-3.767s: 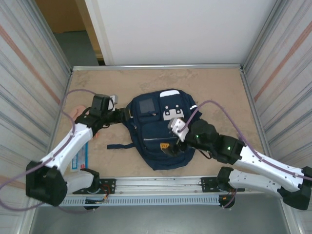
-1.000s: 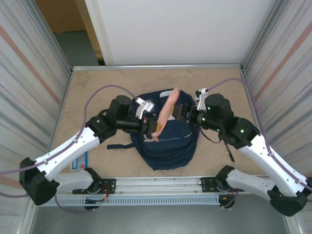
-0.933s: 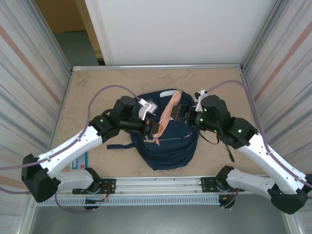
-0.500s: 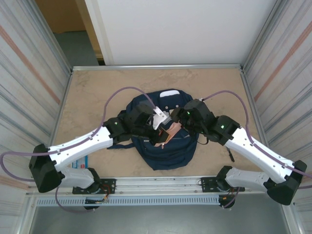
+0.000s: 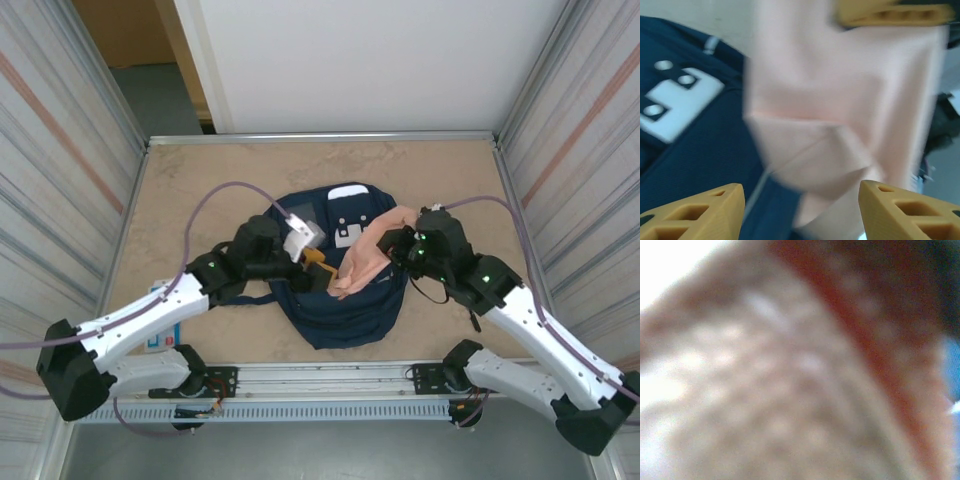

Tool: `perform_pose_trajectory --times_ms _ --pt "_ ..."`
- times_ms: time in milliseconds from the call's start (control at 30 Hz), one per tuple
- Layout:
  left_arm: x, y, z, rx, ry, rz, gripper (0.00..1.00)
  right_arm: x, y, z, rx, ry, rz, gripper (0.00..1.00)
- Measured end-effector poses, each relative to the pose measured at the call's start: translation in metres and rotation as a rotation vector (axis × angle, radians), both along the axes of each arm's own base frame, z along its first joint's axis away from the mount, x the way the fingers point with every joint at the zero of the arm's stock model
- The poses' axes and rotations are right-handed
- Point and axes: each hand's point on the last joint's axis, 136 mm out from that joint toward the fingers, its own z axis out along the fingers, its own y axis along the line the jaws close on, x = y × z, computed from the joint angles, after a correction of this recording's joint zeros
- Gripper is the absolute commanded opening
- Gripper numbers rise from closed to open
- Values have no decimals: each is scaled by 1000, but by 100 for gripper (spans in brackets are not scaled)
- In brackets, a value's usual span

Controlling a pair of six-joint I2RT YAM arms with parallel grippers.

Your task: Pack books, pencil case, and school supplies into a backpack

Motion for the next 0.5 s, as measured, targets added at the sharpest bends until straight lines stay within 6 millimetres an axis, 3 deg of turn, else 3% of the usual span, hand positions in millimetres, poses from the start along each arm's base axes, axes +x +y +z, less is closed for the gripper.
perform_pose_trajectory --times_ms 133,233,333,500 --pt "11 18 -12 12 47 62 65 -8 -4 23 -99 -192 121 0" --pt "6 21 -11 16 61 64 56 -11 -9 32 -233 -329 209 1" --pt "-1 24 -15 68 79 40 55 -16 -14 33 -391 -451 306 0" --pt "-27 11 -26 264 -38 -93 64 -19 -34 38 -629 -573 373 0"
